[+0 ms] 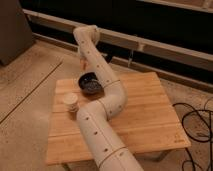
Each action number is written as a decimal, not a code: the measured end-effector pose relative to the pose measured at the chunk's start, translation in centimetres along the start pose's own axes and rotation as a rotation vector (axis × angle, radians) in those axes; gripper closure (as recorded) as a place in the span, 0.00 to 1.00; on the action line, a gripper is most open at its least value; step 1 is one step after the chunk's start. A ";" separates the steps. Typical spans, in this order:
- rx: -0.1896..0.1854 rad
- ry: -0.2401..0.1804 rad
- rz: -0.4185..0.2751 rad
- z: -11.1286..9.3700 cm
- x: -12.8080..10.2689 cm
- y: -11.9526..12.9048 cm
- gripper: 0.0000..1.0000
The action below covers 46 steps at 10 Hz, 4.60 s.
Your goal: Place the pepper on the white sponge
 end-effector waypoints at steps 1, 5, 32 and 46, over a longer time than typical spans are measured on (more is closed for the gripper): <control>0.013 0.001 0.023 -0.2 -0.2 -1.3 1.00; 0.069 -0.013 -0.001 -1.3 0.3 -1.8 1.00; 0.076 0.005 0.026 -1.1 0.8 2.0 1.00; -0.011 -0.081 0.119 -4.4 17.7 3.1 1.00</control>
